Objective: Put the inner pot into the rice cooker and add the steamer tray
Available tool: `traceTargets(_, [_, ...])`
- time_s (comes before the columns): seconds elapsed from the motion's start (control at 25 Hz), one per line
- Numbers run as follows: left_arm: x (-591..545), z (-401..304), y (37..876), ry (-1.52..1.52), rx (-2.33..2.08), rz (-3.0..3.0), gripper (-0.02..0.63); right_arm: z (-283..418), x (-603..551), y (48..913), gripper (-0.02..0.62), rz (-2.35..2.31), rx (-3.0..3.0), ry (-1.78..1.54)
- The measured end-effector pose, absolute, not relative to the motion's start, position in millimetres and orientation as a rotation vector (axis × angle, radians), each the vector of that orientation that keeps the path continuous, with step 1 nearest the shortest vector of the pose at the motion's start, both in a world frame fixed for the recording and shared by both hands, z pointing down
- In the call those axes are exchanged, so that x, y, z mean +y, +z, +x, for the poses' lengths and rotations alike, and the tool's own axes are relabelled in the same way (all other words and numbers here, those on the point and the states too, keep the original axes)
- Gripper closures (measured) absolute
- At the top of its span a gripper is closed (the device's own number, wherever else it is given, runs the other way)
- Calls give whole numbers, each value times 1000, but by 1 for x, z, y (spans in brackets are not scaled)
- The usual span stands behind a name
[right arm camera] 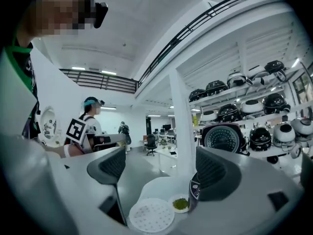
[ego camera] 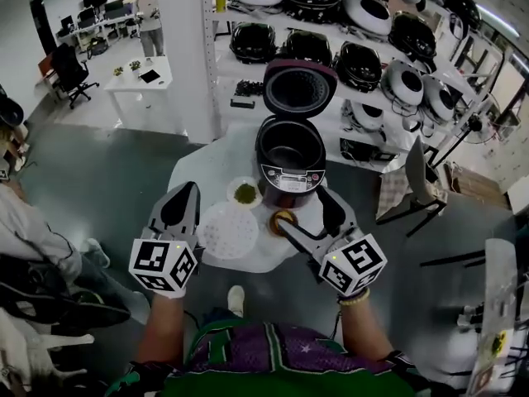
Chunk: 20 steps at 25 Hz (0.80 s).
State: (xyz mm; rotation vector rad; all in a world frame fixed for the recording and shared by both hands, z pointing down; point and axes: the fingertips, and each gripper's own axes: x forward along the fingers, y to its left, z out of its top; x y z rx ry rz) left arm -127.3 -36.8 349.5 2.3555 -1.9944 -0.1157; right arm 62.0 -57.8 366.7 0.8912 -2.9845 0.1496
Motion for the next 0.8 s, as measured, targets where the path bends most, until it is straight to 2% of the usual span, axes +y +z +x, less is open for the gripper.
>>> traceTargets(0.16, [-19,-122,356,-111,-1997,2358,583,54,-48,407,160,841,-2946,255])
traceTargets(0.48, [7,-137,384,-47,-1995,2313,583,38,-62,496,233,903,-2791,287])
traceTargets(0.8, [-3,-153,402,-45,-1946,2337,583,17,-80,574,247,908,-2644,371])
